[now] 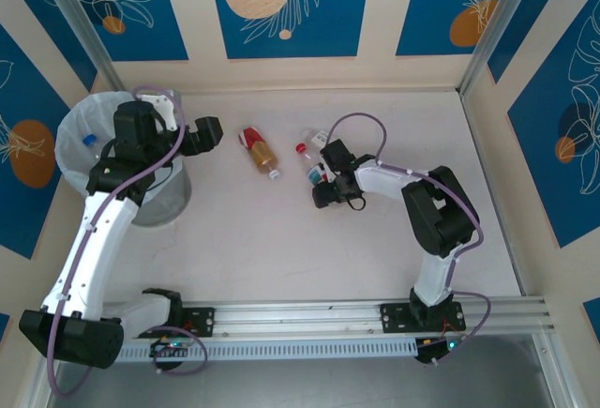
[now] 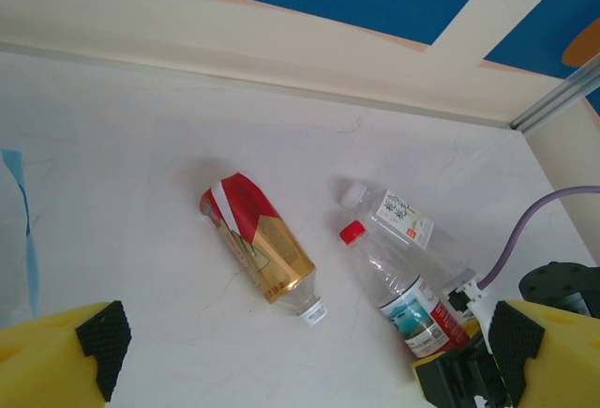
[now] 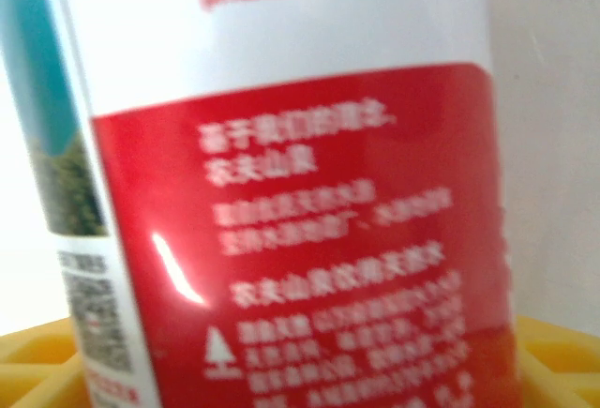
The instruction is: Put the plastic bottles in the bin
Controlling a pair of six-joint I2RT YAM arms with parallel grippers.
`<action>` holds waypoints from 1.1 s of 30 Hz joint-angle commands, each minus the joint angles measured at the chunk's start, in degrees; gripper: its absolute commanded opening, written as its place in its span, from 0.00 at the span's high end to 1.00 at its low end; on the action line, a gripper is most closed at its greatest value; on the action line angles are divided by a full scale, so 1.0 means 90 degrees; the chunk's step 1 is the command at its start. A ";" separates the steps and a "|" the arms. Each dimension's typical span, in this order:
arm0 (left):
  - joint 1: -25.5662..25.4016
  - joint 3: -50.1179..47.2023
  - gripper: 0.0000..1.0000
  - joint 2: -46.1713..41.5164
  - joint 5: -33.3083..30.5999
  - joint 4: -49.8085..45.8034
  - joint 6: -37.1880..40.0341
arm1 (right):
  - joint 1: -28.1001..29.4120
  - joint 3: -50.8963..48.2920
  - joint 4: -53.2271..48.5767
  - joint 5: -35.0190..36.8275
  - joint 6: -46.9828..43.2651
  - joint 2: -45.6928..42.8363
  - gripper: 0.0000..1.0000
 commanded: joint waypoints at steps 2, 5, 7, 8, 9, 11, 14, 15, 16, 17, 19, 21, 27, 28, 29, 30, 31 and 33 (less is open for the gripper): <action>-0.0029 -0.0044 0.01 -0.0051 -0.0034 -0.0057 -0.0001 | 0.0068 0.0156 -0.0163 0.0032 -0.0076 0.0049 0.31; -0.0027 -0.0044 0.01 -0.0071 -0.0067 -0.0066 -0.0011 | 0.0078 0.0146 -0.0155 0.0088 -0.0084 -0.0037 0.35; -0.0026 -0.0035 0.01 -0.0071 -0.0078 -0.0066 -0.0021 | 0.0086 0.0142 -0.0145 0.0092 -0.0094 -0.0107 0.37; -0.0032 -0.0034 0.01 -0.0071 -0.0078 -0.0066 -0.0029 | 0.0095 0.0133 -0.0134 0.0099 -0.0094 -0.0141 0.38; -0.0026 -0.0034 0.01 -0.0071 -0.0076 -0.0068 -0.0031 | 0.0106 0.0114 -0.0113 0.0111 -0.0110 -0.0177 0.39; -0.0025 -0.0034 0.01 -0.0052 -0.0059 -0.0073 -0.0040 | 0.0126 0.0075 -0.0084 0.0130 -0.0104 -0.0254 0.40; -0.0029 -0.0026 0.01 -0.0008 0.0023 -0.0038 -0.0040 | 0.0173 0.0020 -0.0041 0.0180 -0.0104 -0.0380 0.41; -0.0026 -0.0017 0.01 0.0002 0.0065 -0.0037 -0.0040 | 0.0180 0.0000 -0.0017 0.0190 -0.0106 -0.0424 0.41; -0.0025 -0.0007 0.01 0.0019 0.0105 -0.0027 -0.0049 | 0.0191 -0.0032 0.0007 0.0190 -0.0105 -0.0489 0.42; -0.0032 0.0009 0.01 0.0035 0.0129 -0.0030 -0.0066 | 0.0210 -0.0072 0.0044 0.0191 -0.0130 -0.0557 0.42; -0.0026 0.0033 0.01 0.0093 0.0141 -0.0036 -0.0125 | 0.0207 -0.0146 0.0127 0.0173 -0.0191 -0.0697 0.44; -0.0024 0.0096 0.01 0.0150 0.0131 -0.0082 -0.0192 | 0.0210 -0.0196 0.0169 0.0209 -0.0210 -0.0810 0.45; -0.0040 0.0139 0.01 0.0261 0.0148 -0.0028 -0.0441 | 0.0195 -0.0456 0.0458 0.0100 -0.0195 -0.1346 0.50; -0.0042 0.0132 0.01 0.0275 0.0137 -0.0030 -0.0464 | 0.0198 -0.0512 0.0522 0.0078 -0.0161 -0.1463 0.50; -0.0053 0.0138 0.01 0.0290 0.0118 -0.0036 -0.0490 | 0.0186 -0.0575 0.0580 0.0046 -0.0137 -0.1573 0.50; -0.0071 0.0137 0.01 0.0308 0.0108 -0.0041 -0.0514 | 0.0186 -0.0623 0.0626 0.0021 -0.0104 -0.1656 0.50; -0.0093 0.0134 0.01 0.0338 0.0138 -0.0022 -0.0555 | 0.0183 -0.0689 0.0686 -0.0002 -0.0080 -0.1770 0.50; -0.0163 0.0099 0.01 0.0376 0.0288 0.0104 -0.0658 | 0.0168 -0.0805 0.0799 -0.0072 -0.0020 -0.1982 0.51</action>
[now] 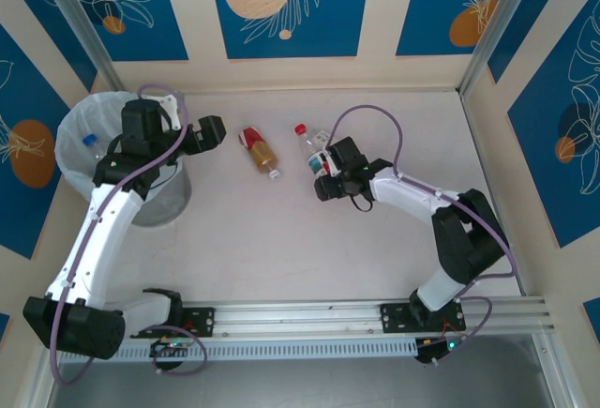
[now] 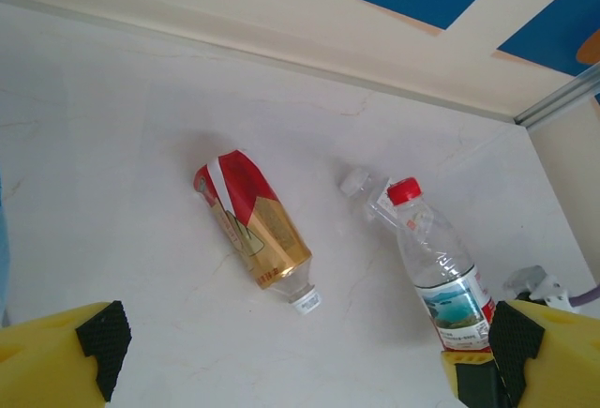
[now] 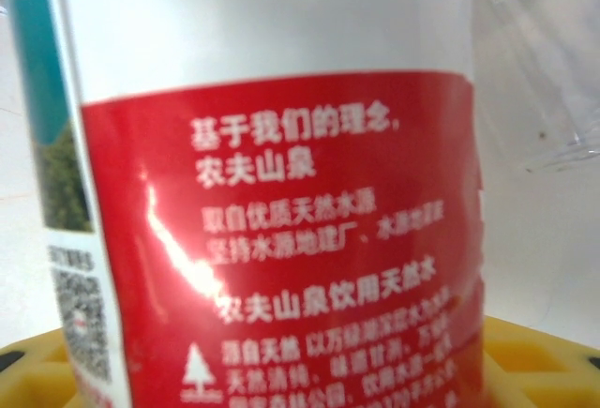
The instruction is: Put the plastic bottles in the bin
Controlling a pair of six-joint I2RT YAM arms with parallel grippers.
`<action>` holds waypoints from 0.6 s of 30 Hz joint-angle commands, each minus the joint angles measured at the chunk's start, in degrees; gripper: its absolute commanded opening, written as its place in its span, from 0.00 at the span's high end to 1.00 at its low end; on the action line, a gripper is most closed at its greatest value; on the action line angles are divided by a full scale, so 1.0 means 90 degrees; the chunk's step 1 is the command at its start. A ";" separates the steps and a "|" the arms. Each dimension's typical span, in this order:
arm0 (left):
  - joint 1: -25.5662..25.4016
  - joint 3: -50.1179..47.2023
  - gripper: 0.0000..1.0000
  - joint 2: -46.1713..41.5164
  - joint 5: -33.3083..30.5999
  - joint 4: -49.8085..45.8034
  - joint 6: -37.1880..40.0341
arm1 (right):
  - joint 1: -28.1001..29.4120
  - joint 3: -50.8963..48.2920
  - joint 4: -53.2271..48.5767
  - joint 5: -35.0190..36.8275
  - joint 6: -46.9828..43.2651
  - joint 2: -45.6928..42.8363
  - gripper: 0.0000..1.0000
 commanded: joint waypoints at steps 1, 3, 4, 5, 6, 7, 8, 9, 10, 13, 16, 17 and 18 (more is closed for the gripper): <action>-0.0176 0.0084 0.01 0.0074 0.0293 0.0201 -0.0272 | -0.0004 -0.0240 0.0377 -0.0255 0.0092 -0.0505 0.51; -0.0308 0.0070 0.01 0.0137 0.0372 0.0341 -0.0352 | -0.0024 -0.0370 0.0539 -0.0380 0.0153 -0.0729 0.52; -0.0380 0.0073 0.01 0.0183 0.0403 0.0392 -0.0372 | -0.0033 -0.0431 0.0617 -0.0442 0.0184 -0.0843 0.53; -0.0446 0.0100 0.01 0.0231 0.0434 0.0421 -0.0385 | -0.0043 -0.0482 0.0673 -0.0490 0.0204 -0.0935 0.53; -0.0501 0.0135 0.01 0.0279 0.0488 0.0444 -0.0392 | -0.0048 -0.0524 0.0715 -0.0523 0.0237 -0.1035 0.53; -0.0552 0.0162 0.01 0.0339 0.0546 0.0492 -0.0422 | -0.0052 -0.0560 0.0754 -0.0557 0.0262 -0.1124 0.54; -0.0593 0.0152 0.01 0.0393 0.0609 0.0557 -0.0461 | -0.0053 -0.0602 0.0805 -0.0607 0.0274 -0.1210 0.54; -0.0614 0.0152 0.01 0.0435 0.0686 0.0625 -0.0509 | -0.0053 -0.0637 0.0849 -0.0639 0.0298 -0.1287 0.54; -0.0615 0.0143 0.01 0.0477 0.0771 0.0714 -0.0588 | -0.0062 -0.0664 0.0894 -0.0705 0.0342 -0.1379 0.55; -0.0639 0.0103 0.01 0.0583 0.1251 0.1036 -0.0675 | -0.0097 -0.0670 0.0999 -0.1055 0.0505 -0.1628 0.55; -0.0745 0.0246 0.01 0.0757 0.1916 0.1267 -0.0684 | -0.0084 -0.0684 0.1163 -0.1345 0.0599 -0.1855 0.55; -0.0808 0.0261 0.01 0.0793 0.2102 0.1421 -0.0696 | -0.0082 -0.0708 0.1247 -0.1443 0.0627 -0.1931 0.55; -0.0867 0.0268 0.01 0.0819 0.2208 0.1554 -0.0700 | -0.0082 -0.0722 0.1314 -0.1528 0.0643 -0.2002 0.55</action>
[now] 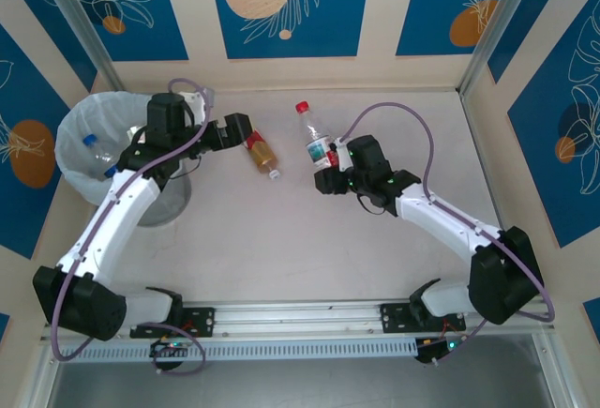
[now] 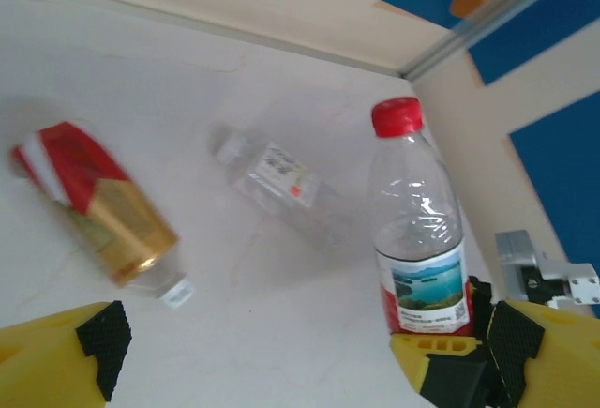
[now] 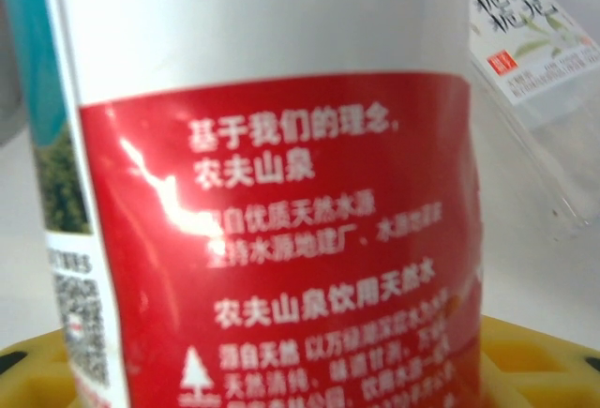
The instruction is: Put the plastic bottles in the bin
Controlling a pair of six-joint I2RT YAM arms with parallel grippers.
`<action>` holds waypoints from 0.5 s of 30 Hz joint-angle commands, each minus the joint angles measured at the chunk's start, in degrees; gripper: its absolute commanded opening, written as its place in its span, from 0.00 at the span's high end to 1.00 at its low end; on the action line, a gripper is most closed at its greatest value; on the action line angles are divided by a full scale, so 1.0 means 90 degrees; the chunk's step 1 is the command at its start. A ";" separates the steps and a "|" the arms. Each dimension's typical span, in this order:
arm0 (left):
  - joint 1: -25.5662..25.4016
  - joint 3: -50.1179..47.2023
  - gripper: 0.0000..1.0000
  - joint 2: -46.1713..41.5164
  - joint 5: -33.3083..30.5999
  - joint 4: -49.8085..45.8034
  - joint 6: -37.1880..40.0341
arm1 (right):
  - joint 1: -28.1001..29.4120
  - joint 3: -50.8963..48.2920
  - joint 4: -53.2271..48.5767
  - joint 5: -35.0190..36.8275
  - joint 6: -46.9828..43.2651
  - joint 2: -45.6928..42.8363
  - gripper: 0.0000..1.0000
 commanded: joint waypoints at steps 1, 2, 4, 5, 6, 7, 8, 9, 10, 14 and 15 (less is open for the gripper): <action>-0.0274 0.0255 0.01 0.0117 0.0925 0.0709 -0.0097 | 0.0001 -0.0090 0.0500 -0.0616 0.0228 -0.0382 0.55; -0.0362 0.0295 0.01 0.0144 0.0998 0.0772 -0.0040 | -0.0005 -0.0099 0.0554 -0.0699 0.0263 -0.0421 0.55; -0.0561 0.0398 0.01 0.0195 0.0991 0.0760 0.0152 | 0.0005 -0.0099 0.0653 -0.0843 0.0329 -0.0492 0.55; -0.0656 0.0447 0.01 0.0212 0.0942 0.0729 0.0243 | 0.0014 -0.0114 0.0699 -0.0909 0.0368 -0.0512 0.55; -0.0752 0.0480 0.01 0.0232 0.0859 0.0711 0.0322 | 0.0034 -0.0118 0.0775 -0.1008 0.0402 -0.0534 0.55; -0.0840 0.0490 0.01 0.0239 0.0749 0.0739 0.0366 | 0.0064 -0.0128 0.0843 -0.1078 0.0423 -0.0562 0.55; -0.0901 0.0482 0.01 0.0243 0.0674 0.0783 0.0367 | 0.0082 -0.0138 0.0916 -0.1151 0.0455 -0.0589 0.55; -0.0941 0.0480 0.01 0.0260 0.0616 0.0840 0.0349 | 0.0109 -0.0147 0.0964 -0.1204 0.0474 -0.0608 0.55; -0.0967 0.0464 0.01 0.0271 0.0559 0.0906 0.0312 | 0.0131 -0.0156 0.1022 -0.1253 0.0511 -0.0631 0.55; -0.1064 0.0413 0.01 0.0325 0.0341 0.1196 0.0135 | 0.0236 -0.0239 0.1369 -0.1595 0.0610 -0.0756 0.55; -0.1084 0.0430 0.01 0.0357 0.0293 0.1236 0.0092 | 0.0279 -0.0265 0.1487 -0.1686 0.0628 -0.0787 0.55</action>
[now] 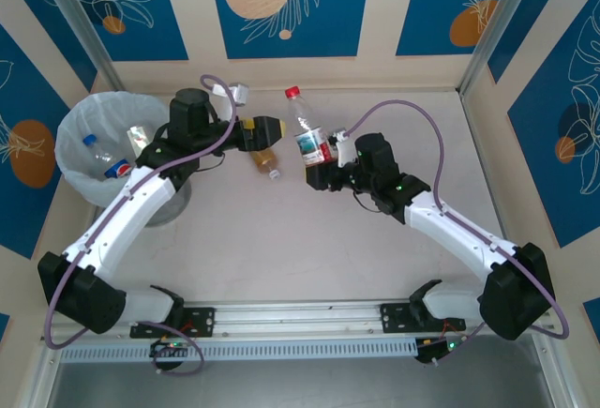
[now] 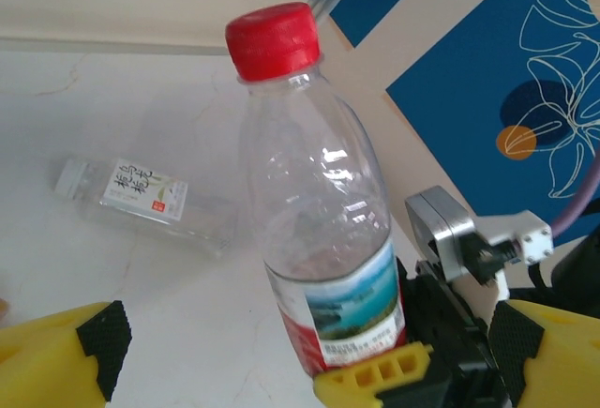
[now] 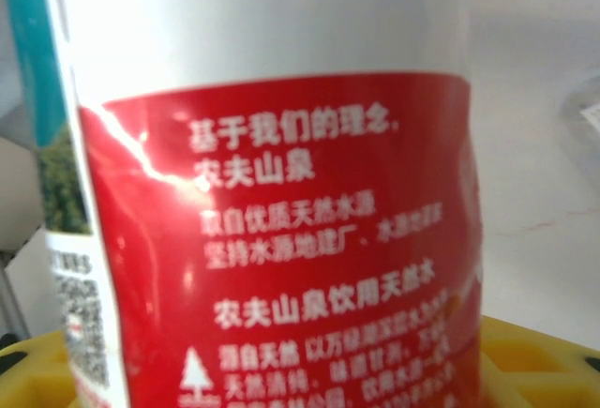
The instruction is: Put the plastic bottles in the bin
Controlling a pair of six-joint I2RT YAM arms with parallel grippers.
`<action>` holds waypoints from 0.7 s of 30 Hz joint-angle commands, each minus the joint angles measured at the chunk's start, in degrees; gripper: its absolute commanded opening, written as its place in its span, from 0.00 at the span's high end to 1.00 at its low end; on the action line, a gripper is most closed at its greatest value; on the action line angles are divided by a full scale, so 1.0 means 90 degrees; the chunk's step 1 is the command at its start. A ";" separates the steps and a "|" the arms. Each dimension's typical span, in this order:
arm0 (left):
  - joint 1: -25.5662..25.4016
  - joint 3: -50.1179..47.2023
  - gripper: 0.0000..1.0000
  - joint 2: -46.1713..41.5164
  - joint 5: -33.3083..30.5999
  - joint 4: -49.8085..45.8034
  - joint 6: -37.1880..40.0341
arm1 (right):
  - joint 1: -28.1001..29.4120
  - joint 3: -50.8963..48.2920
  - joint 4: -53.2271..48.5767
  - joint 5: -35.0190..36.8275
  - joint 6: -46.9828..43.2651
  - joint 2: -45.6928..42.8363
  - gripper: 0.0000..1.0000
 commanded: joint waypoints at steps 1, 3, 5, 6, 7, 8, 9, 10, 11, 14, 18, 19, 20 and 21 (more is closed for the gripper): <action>-0.0109 0.0174 0.01 0.0134 -0.0189 0.0420 -0.0109 | 0.0141 -0.0146 0.0588 -0.0552 0.0180 -0.0227 0.55; -0.0115 0.0204 0.01 0.0243 -0.0124 0.0519 -0.0181 | 0.0210 -0.0173 0.0745 -0.0600 0.0234 -0.0238 0.55; -0.0150 0.0245 0.01 0.0358 0.0023 0.0714 -0.0290 | 0.0267 -0.0136 0.0789 -0.0683 0.0267 -0.0195 0.55; -0.0162 0.0274 0.01 0.0404 0.0073 0.0785 -0.0324 | 0.0295 -0.0124 0.0797 -0.0708 0.0281 -0.0171 0.55; -0.0173 0.0318 0.01 0.0460 0.0101 0.0831 -0.0326 | 0.0347 -0.0112 0.0825 -0.0723 0.0277 -0.0149 0.55; -0.0180 0.0385 0.01 0.0498 0.0082 0.0823 -0.0275 | 0.0388 -0.0120 0.0879 -0.0719 0.0287 -0.0123 0.55; -0.0173 0.0434 0.01 0.0513 -0.0008 0.0781 -0.0221 | 0.0423 -0.0129 0.0921 -0.0714 0.0310 -0.0107 0.55; -0.0177 0.0460 0.01 0.0512 -0.0151 0.0772 -0.0163 | 0.0449 -0.0139 0.0969 -0.0727 0.0334 -0.0084 0.55; -0.0182 0.0453 0.01 0.0506 -0.0254 0.0820 -0.0125 | 0.0474 -0.0141 0.1004 -0.0730 0.0353 -0.0068 0.55; -0.0182 0.0436 0.06 0.0509 -0.0295 0.1162 -0.0035 | 0.0545 -0.0142 0.1071 -0.0733 0.0404 0.0014 0.55; -0.0181 0.0615 0.14 0.0674 -0.0269 0.1265 0.0018 | 0.0612 -0.0110 0.1132 -0.0773 0.0407 0.0149 0.55; -0.0181 0.0687 0.17 0.0720 -0.0244 0.1209 0.0050 | 0.0616 -0.0109 0.1159 -0.0780 0.0406 0.0169 0.55; -0.0181 0.0760 0.22 0.0777 -0.0244 0.1135 0.0084 | 0.0625 -0.0100 0.1175 -0.0786 0.0412 0.0187 0.55; -0.0182 0.0815 0.26 0.0811 -0.0254 0.1076 0.0106 | 0.0632 -0.0091 0.1180 -0.0793 0.0407 0.0200 0.55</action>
